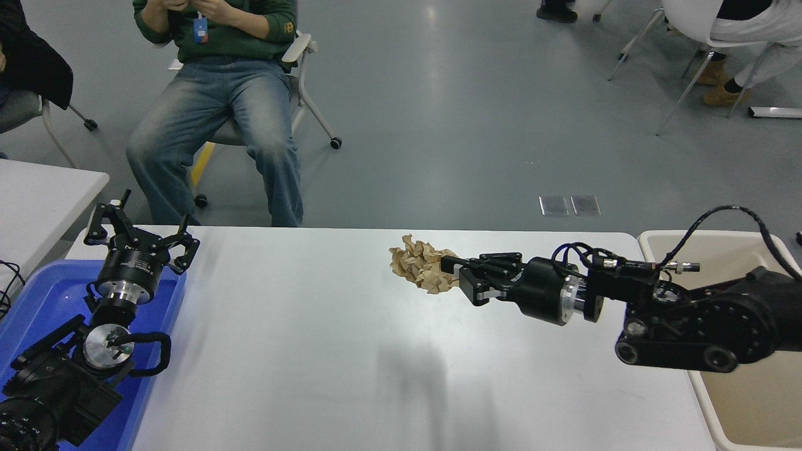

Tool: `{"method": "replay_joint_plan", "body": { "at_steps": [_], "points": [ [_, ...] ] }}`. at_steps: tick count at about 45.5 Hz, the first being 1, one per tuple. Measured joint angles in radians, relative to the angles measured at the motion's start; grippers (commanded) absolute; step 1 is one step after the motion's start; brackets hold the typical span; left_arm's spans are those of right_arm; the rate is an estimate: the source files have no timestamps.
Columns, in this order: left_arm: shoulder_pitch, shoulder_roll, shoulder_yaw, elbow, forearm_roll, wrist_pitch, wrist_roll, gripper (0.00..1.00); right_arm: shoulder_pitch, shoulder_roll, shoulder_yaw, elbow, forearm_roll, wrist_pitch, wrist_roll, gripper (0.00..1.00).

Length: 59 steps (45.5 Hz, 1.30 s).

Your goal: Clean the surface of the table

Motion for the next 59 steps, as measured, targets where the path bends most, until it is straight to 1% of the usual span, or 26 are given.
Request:
{"method": "replay_joint_plan", "body": {
  "at_steps": [13,24,43,51,59],
  "points": [
    [0.0,0.0,0.0,0.0,0.0,0.0,0.0,1.0,0.037,-0.196,0.059,0.123,0.0,0.097,0.039,0.0],
    [0.0,0.0,0.0,0.0,0.0,0.0,-0.001,1.0,0.045,-0.326,0.139,0.181,0.001,0.196,0.063,0.0],
    [0.0,0.0,0.0,0.0,0.0,0.0,0.0,1.0,0.039,-0.488,0.259,0.215,0.036,0.316,0.098,0.0],
    [0.0,0.0,0.0,0.0,0.0,0.0,0.0,1.0,0.036,-0.568,0.293,0.216,0.08,0.375,0.13,0.0],
    [0.0,0.0,0.0,0.0,0.0,0.0,0.0,1.0,0.014,-0.647,0.307,0.203,0.132,0.406,0.158,0.0]
  ]
}}
